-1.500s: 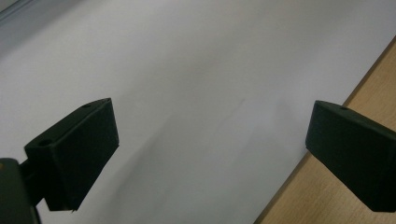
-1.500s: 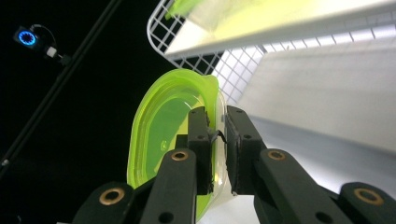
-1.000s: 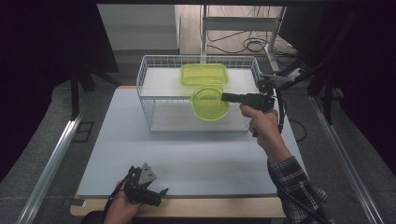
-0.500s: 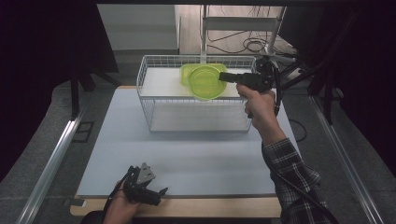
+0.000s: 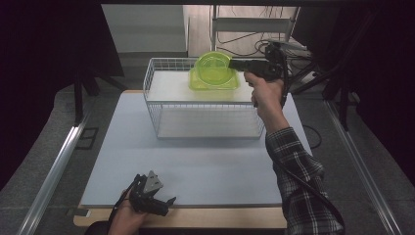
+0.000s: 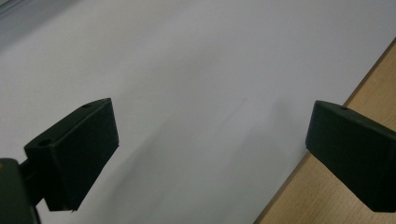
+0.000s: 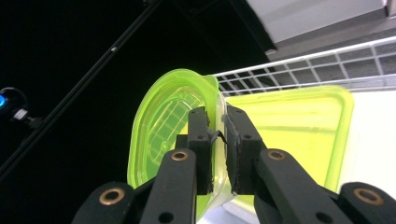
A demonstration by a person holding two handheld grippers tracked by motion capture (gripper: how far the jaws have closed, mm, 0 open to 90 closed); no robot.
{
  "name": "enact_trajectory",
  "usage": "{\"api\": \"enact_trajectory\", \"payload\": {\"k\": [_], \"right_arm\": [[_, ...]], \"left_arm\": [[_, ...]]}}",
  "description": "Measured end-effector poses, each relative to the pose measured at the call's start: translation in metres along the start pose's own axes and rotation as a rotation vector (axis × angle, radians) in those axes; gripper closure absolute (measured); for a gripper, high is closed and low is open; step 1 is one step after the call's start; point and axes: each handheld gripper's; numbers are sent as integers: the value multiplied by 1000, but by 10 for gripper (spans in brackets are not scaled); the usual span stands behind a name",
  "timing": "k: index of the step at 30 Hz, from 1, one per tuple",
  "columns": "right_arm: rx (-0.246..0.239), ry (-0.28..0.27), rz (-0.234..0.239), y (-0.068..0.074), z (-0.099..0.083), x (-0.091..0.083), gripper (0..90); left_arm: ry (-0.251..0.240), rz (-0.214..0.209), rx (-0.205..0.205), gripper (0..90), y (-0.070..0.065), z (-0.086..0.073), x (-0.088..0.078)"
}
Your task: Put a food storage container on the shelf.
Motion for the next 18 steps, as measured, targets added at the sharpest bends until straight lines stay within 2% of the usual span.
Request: {"api": "enact_trajectory", "payload": {"k": [8,10,12,15,18], "right_arm": [[17,-8,-46,-7,7,12,808],[27,-13,-39,-9,8,15,806],[16,-10,-43,-10,8,16,797],[-5,-21,-91,-7,8,17,783],[-16,-25,-113,-6,8,19,768]], "left_arm": [[4,-5,4,25,0,0,0],[3,-6,4,25,0,0,0],[4,-6,4,24,0,0,0],[8,-7,5,24,-1,0,1],[9,-8,8,24,-1,0,1]]}}
Point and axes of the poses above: each handheld gripper's, and its own axes: x roughly forward along the jaws, z roughly out of its top, y roughly to its left, and after that the axes turned 7 degrees about x, right-handed
